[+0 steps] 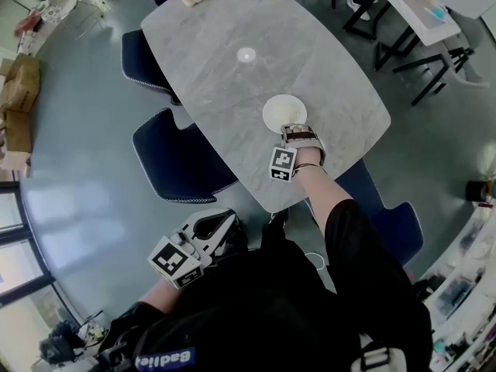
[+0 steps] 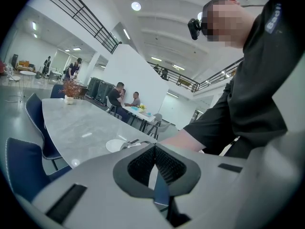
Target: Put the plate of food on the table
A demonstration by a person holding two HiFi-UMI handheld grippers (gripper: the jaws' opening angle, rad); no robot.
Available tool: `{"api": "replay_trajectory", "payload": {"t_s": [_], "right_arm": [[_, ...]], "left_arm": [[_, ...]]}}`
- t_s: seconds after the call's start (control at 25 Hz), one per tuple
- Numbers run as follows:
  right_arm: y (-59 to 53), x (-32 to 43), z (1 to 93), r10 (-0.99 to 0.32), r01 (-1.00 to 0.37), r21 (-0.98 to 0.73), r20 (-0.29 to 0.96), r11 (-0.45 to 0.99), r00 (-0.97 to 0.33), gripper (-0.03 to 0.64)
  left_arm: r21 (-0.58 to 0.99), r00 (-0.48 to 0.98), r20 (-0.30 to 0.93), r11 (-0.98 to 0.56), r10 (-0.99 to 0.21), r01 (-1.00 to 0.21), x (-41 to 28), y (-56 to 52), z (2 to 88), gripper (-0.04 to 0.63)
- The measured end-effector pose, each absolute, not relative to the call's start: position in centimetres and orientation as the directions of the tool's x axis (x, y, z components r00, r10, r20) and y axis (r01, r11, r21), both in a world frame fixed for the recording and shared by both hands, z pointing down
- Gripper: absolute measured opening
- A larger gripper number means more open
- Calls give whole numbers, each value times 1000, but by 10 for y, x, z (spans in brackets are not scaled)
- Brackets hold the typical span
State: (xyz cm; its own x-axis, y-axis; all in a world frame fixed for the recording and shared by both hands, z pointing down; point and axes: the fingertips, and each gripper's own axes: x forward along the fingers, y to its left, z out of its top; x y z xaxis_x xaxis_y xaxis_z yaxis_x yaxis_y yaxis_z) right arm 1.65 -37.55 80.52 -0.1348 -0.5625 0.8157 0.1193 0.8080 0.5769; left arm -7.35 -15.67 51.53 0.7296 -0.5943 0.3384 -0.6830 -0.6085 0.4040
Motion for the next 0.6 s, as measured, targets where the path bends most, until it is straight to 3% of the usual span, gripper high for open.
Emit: {"api": "replay_trajectory", "payload": {"t_s": [0.6], "right_arm": [[-371,18,813,-422,72,432,898,899,-123,71]], "left_arm": [[413,714,333,-586,-616,-698,-87,-158,517,7]]}}
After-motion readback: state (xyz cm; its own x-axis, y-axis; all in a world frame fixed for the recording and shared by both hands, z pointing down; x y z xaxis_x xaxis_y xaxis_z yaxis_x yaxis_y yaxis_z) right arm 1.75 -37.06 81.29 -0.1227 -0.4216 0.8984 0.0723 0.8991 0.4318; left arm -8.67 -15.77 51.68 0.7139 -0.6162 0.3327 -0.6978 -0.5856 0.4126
